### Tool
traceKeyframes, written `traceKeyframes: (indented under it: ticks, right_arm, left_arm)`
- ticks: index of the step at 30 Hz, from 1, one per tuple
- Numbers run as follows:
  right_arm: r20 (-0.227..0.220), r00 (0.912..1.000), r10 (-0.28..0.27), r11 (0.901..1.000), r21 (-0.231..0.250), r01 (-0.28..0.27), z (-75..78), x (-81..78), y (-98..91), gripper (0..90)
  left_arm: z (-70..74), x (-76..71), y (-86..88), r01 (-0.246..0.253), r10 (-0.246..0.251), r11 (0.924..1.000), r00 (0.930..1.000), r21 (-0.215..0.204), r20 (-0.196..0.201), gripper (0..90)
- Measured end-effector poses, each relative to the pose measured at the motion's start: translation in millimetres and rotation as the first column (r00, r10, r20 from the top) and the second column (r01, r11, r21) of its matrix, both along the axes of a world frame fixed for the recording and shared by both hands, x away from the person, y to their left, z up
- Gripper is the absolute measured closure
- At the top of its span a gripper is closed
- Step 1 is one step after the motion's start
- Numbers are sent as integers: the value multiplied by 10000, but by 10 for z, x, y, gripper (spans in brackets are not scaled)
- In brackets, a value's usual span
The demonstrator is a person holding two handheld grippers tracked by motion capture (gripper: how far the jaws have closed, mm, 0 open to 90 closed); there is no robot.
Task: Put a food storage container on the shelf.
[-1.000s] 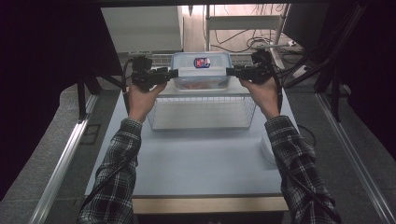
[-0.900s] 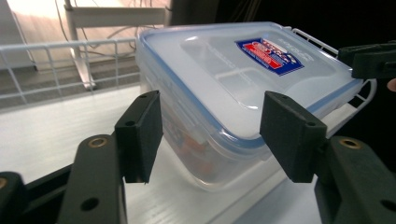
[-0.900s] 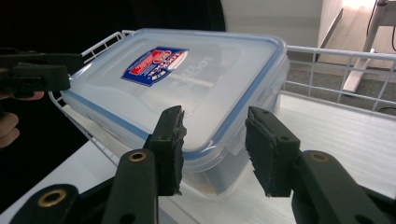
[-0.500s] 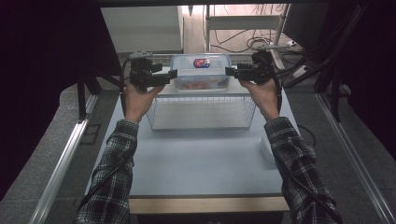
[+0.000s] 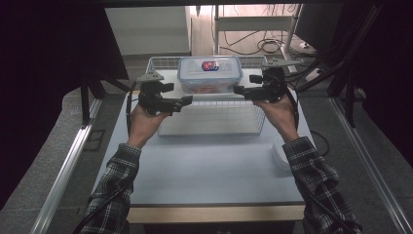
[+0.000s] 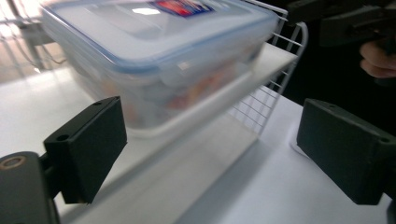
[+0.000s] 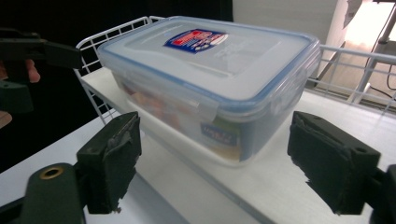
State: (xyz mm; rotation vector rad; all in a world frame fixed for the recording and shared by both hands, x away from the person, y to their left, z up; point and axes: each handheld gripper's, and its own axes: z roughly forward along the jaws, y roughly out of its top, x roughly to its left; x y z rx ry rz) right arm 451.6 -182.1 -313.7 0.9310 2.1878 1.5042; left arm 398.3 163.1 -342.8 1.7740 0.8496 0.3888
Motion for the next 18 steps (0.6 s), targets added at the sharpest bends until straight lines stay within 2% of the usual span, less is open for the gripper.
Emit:
traceKeyframes:
  ticks: [7,13,18]
  right_arm:
    - [-90,9997,248,9997,74,-248,-113,-148,-46,120]
    - [-31,9988,479,9988,-85,-479,-207,-304,-68,102]
    - [29,9977,671,9976,-148,-671,-295,-446,-105,91]
  left_arm:
    - [-155,-194,-52,427,-431,9986,9990,304,139,23]
    - [-275,-354,-87,227,-260,9959,9990,878,370,20]
    - [-368,-467,-81,396,-418,9967,9987,705,300,33]
